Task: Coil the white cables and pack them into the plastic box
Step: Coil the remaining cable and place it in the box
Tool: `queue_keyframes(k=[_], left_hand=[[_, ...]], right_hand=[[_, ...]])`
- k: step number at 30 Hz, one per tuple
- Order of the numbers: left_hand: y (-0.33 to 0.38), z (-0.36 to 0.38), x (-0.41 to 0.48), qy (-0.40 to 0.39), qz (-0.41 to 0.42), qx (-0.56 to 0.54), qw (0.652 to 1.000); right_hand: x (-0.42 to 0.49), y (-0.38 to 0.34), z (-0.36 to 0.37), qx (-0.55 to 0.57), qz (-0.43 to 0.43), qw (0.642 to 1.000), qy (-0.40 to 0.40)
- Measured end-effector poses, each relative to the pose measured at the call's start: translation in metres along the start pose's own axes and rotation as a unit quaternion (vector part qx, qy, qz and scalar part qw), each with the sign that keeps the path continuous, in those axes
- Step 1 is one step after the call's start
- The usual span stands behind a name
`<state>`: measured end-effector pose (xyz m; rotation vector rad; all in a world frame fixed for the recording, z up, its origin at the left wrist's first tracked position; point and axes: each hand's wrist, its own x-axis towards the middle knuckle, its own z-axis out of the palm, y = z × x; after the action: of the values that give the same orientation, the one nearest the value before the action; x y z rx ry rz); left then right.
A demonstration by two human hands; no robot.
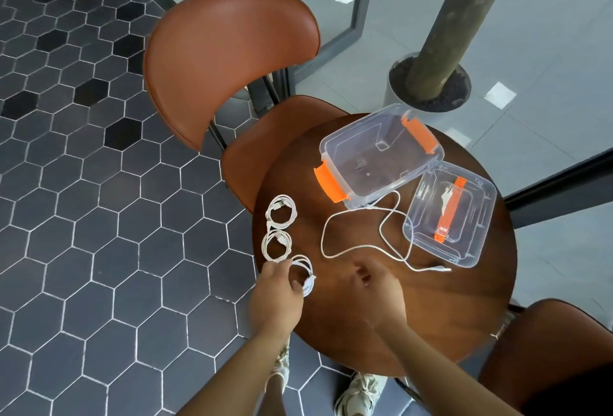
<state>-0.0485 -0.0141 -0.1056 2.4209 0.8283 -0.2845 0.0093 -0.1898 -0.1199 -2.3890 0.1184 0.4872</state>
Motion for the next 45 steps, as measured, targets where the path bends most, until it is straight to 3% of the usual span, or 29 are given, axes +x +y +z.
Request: queue_keyframes(k=[4,8,10,12,17,19,21,24,26,28,30,34,39,42,45], left_hand=[[0.016,0.001,-0.006,-0.01,0.06,0.025,0.998],[0.032,0.009,-0.014,-0.044,0.062,-0.011,0.997],[0.037,0.011,-0.019,-0.047,0.041,-0.045,0.997],[0.039,0.011,-0.028,-0.049,0.015,-0.078,0.996],[0.034,0.02,-0.06,-0.097,-0.043,-0.157,0.982],[0.034,0.021,-0.067,-0.113,-0.054,-0.181,0.975],[0.043,0.016,-0.066,-0.121,-0.06,-0.193,0.972],[0.063,0.006,-0.058,-0.109,-0.048,-0.204,0.972],[0.08,-0.001,-0.054,-0.104,-0.042,-0.227,0.967],[0.106,-0.016,-0.054,-0.127,-0.053,-0.289,0.948],[0.135,-0.032,-0.053,-0.174,-0.096,-0.388,0.9],[0.175,-0.055,-0.046,-0.273,-0.194,-0.578,0.744],[0.187,-0.083,-0.037,-0.254,-0.263,-0.676,0.64],[0.179,-0.108,-0.035,-0.227,-0.27,-0.682,0.641],[0.18,-0.132,-0.05,-0.271,-0.219,-0.691,0.633]], right_hand=[[0.001,0.024,-0.034,0.154,0.185,0.968,0.074],[0.019,0.018,-0.054,0.438,0.381,0.814,0.021],[0.03,0.012,-0.055,0.517,0.418,0.747,-0.015],[0.045,0.012,-0.05,0.553,0.446,0.703,-0.026],[0.063,0.018,-0.041,0.586,0.455,0.669,-0.043],[0.052,0.016,-0.05,0.593,0.435,0.676,-0.05],[0.033,0.009,-0.066,0.587,0.39,0.707,-0.062],[0.002,0.001,-0.092,0.565,0.293,0.767,-0.082],[-0.015,-0.003,-0.107,0.509,0.223,0.826,-0.089],[-0.03,-0.008,-0.121,0.443,0.158,0.877,-0.093],[-0.045,-0.012,-0.134,0.386,0.099,0.911,-0.104],[-0.07,-0.011,-0.156,0.182,-0.072,0.972,-0.127],[-0.088,0.01,-0.185,-0.003,-0.227,0.97,-0.092],[-0.098,0.028,-0.21,-0.016,-0.237,0.97,-0.05],[-0.105,0.035,-0.227,-0.006,-0.244,0.969,-0.035]])
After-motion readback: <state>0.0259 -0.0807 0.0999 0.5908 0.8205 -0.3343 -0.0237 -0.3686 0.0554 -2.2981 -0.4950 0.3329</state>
